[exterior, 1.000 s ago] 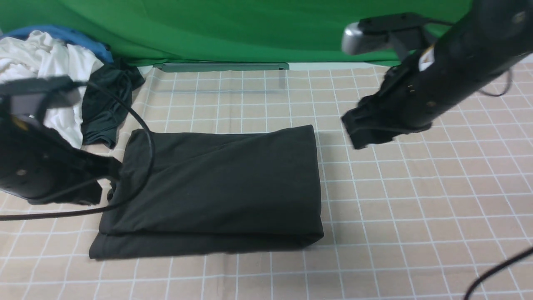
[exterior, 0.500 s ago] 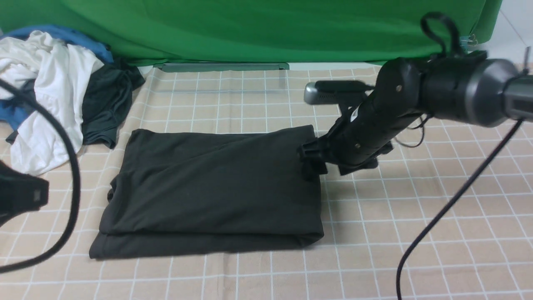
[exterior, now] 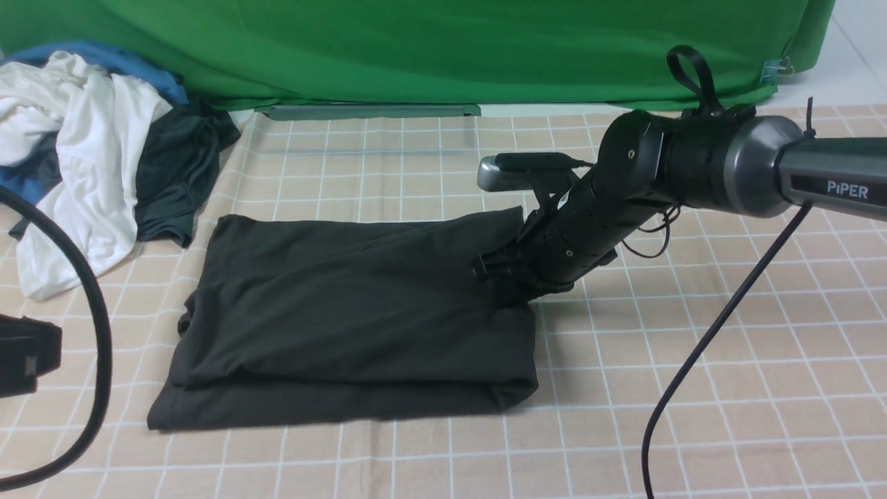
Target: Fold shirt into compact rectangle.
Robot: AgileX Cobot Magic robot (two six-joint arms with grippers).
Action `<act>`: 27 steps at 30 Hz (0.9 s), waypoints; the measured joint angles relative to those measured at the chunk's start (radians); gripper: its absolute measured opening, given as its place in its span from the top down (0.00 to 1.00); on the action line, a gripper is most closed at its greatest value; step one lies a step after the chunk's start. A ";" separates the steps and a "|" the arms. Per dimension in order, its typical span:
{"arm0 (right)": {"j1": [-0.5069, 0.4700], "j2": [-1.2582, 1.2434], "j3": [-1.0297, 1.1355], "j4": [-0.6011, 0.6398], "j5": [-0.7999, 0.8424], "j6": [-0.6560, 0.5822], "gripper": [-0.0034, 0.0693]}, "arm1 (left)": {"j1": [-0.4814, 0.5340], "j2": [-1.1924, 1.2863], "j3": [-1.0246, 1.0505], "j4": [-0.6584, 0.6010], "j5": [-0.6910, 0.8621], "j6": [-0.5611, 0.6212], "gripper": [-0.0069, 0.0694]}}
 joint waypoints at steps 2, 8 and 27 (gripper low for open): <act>-0.007 -0.013 -0.007 -0.026 0.027 -0.003 0.79 | 0.000 0.000 0.000 0.000 -0.002 0.000 0.88; -0.068 -0.091 -0.007 -0.181 0.110 0.052 0.79 | 0.000 0.000 0.000 0.000 -0.003 0.001 0.88; -0.187 -0.203 -0.007 -0.417 0.404 0.053 0.64 | 0.000 0.000 0.000 0.000 -0.067 0.001 0.88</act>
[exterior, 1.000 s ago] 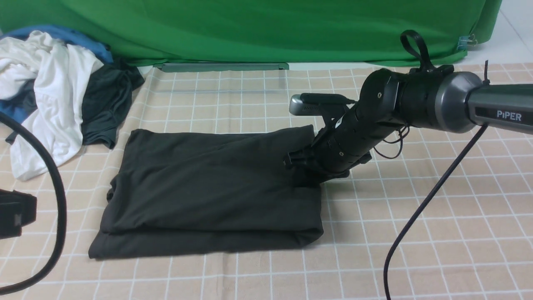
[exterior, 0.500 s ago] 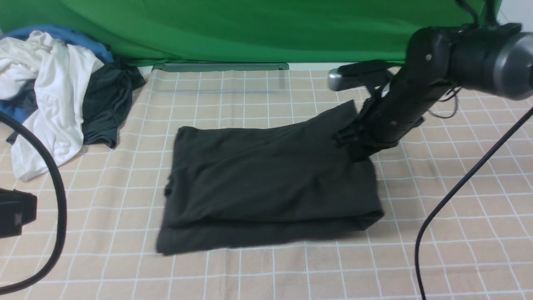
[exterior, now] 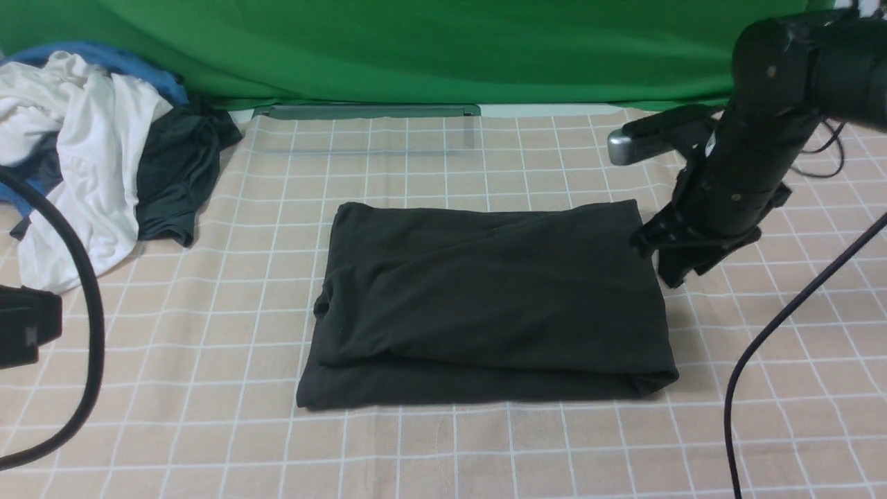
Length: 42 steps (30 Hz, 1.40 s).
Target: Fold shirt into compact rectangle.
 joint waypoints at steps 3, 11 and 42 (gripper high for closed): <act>0.000 -0.117 0.017 -0.038 0.009 0.029 0.86 | 0.000 0.000 0.000 0.000 0.004 0.010 0.88; 0.000 -0.627 0.246 -0.052 -0.179 0.068 0.90 | 0.000 -0.001 0.000 0.000 0.022 0.041 0.88; -0.007 -1.796 1.077 -0.052 -0.988 0.066 0.74 | 0.000 -0.332 0.272 -0.013 -0.227 0.096 0.88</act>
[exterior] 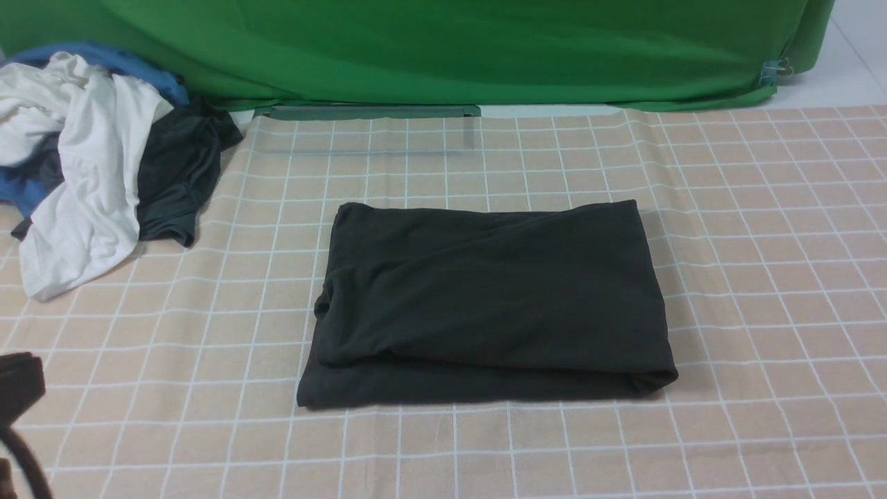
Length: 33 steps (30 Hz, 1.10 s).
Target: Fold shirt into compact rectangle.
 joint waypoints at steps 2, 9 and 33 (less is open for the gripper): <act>0.000 0.000 0.000 0.000 0.000 0.000 0.73 | 0.000 -0.014 0.013 -0.001 -0.046 0.000 0.88; 0.000 0.000 0.000 0.000 0.001 0.000 0.70 | 0.000 -0.023 0.022 -0.001 -0.208 0.000 0.88; 0.000 0.000 0.000 0.000 0.001 0.000 0.65 | 0.111 -0.257 0.366 0.100 -0.681 0.004 0.88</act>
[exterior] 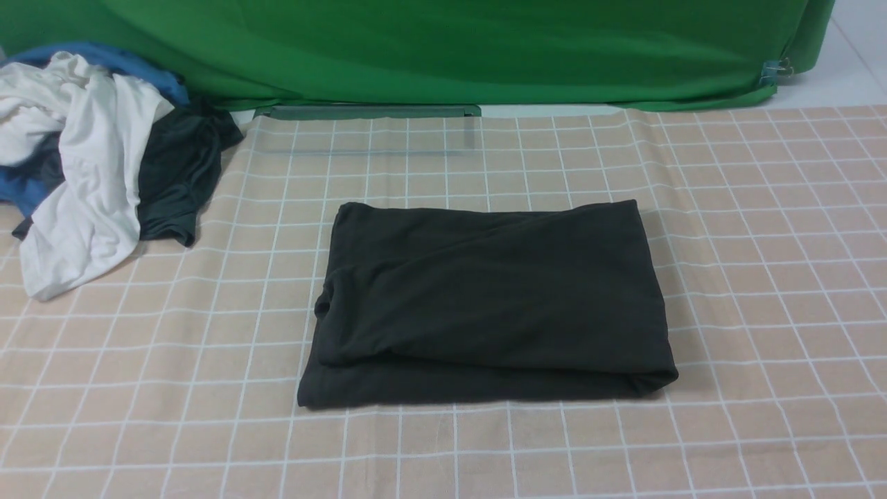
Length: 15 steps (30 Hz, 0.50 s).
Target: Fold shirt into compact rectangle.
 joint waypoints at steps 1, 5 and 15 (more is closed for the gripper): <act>0.000 0.000 0.000 0.000 0.000 0.001 0.65 | 0.009 -0.025 0.048 0.007 -0.024 0.000 0.88; 0.000 0.000 0.000 0.000 0.000 0.004 0.65 | 0.029 -0.095 0.220 0.031 -0.054 0.000 0.88; 0.000 0.000 0.000 0.000 0.000 0.004 0.63 | 0.029 -0.108 0.307 0.045 0.021 0.000 0.88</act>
